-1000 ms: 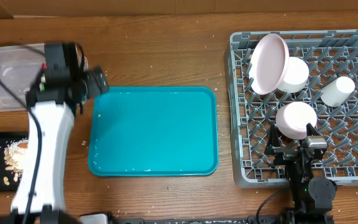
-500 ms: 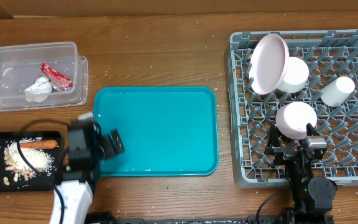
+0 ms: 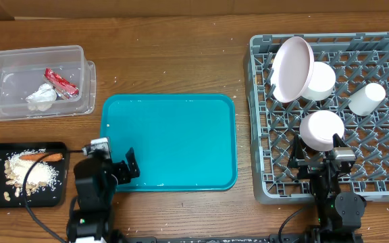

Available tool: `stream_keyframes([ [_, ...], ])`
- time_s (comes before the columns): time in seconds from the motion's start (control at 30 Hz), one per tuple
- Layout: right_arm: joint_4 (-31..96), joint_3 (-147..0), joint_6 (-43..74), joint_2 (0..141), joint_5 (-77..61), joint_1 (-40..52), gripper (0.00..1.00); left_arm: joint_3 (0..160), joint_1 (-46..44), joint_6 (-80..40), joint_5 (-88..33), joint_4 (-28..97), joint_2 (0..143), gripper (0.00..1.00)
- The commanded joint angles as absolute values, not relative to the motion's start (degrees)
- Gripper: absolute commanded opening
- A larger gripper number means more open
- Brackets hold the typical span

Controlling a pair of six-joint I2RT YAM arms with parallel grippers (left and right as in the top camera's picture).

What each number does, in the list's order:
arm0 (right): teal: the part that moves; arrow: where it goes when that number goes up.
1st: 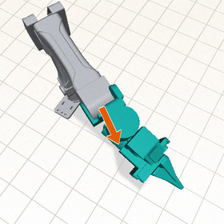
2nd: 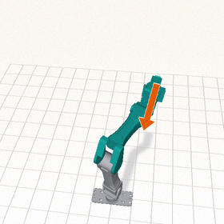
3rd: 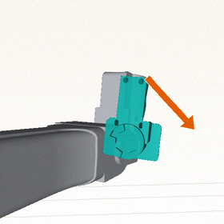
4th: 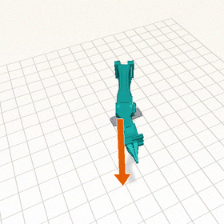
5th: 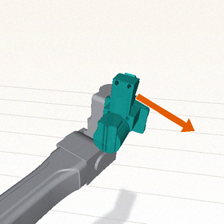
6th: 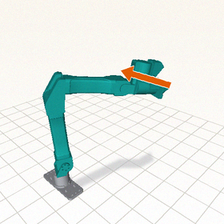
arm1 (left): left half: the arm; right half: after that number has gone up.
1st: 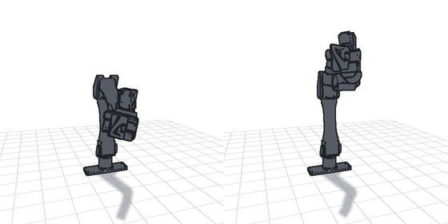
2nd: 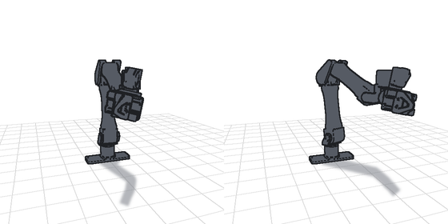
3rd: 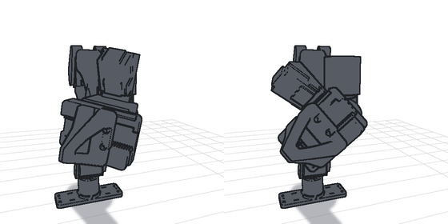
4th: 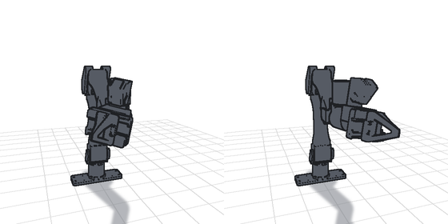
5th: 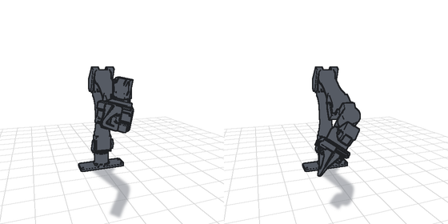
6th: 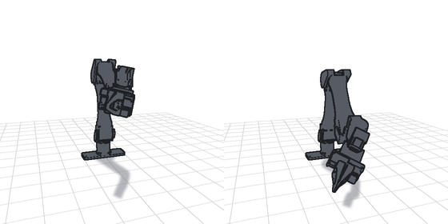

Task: Sort waste into correct bins and load items into the dishwasher

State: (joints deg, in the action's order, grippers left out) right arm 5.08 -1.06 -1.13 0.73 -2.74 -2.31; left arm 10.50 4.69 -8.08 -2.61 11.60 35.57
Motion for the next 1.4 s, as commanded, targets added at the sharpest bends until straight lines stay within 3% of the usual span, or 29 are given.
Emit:
stream_keyframes([
  [0.0, 4.62, -0.47, -1.32, 0.16, -3.07, -2.59, 1.00, 5.56, 4.84, -5.58, -4.56, 8.80, 30.92, 1.00],
  [0.13, 4.62, -0.47, -1.30, 0.16, -3.07, -2.59, 1.00, 0.34, 4.84, -6.22, -5.19, 4.16, 25.54, 1.00],
  [0.93, 4.62, -0.47, -1.30, 0.16, -3.07, -2.59, 1.00, 0.30, -1.56, -6.20, -4.97, 4.03, 0.01, 1.00],
  [1.37, 4.62, -0.47, -1.32, 0.16, -3.07, -2.59, 1.00, 0.30, -1.54, -2.02, -4.49, 4.10, 0.16, 1.00],
])
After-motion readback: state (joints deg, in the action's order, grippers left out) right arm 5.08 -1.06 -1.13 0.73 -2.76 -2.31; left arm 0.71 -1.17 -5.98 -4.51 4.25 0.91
